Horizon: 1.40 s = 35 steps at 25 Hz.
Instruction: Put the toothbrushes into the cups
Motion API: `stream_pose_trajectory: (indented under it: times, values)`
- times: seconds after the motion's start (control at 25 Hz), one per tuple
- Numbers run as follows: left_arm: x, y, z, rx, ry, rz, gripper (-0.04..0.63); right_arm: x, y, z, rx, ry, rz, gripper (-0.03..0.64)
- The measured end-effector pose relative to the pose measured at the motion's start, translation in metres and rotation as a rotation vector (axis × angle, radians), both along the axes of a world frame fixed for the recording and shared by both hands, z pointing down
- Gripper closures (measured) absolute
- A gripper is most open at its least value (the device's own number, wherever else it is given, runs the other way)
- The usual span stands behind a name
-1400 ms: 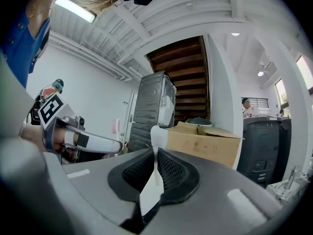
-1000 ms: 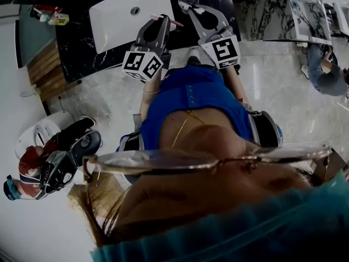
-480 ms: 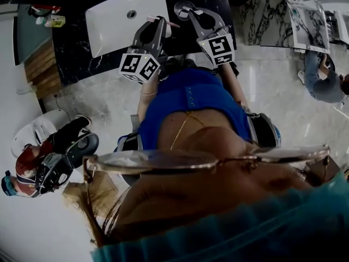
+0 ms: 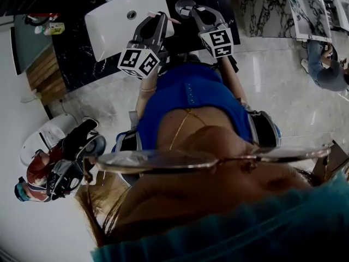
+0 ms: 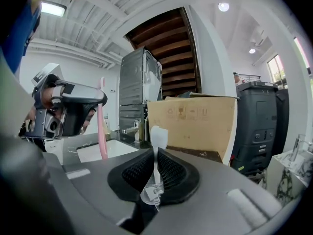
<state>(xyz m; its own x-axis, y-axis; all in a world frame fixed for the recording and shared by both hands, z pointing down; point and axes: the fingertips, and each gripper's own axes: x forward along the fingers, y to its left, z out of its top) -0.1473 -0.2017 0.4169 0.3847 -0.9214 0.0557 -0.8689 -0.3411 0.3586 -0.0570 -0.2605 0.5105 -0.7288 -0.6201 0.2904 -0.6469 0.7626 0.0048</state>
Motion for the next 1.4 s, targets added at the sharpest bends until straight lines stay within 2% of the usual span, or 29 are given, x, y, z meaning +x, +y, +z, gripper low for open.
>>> stream_pose_trajectory:
  times: [0.4,0.6,1.0,1.4]
  values:
    - [-0.013,-0.004,0.003,-0.013,0.007,0.016,0.574,0.003,-0.009,0.027,-0.061,-0.049,0.075,0.592]
    - [-0.014,-0.006,0.004,-0.014,0.021,0.028,0.574,0.01,-0.011,0.034,-0.11,-0.119,0.116,0.589]
    - [-0.016,-0.008,0.007,-0.015,0.027,0.041,0.574,0.01,-0.007,0.036,-0.13,-0.108,0.096,0.573]
    - [-0.015,-0.008,0.008,-0.02,0.028,0.046,0.574,0.006,-0.001,0.032,-0.165,-0.157,0.07,0.418]
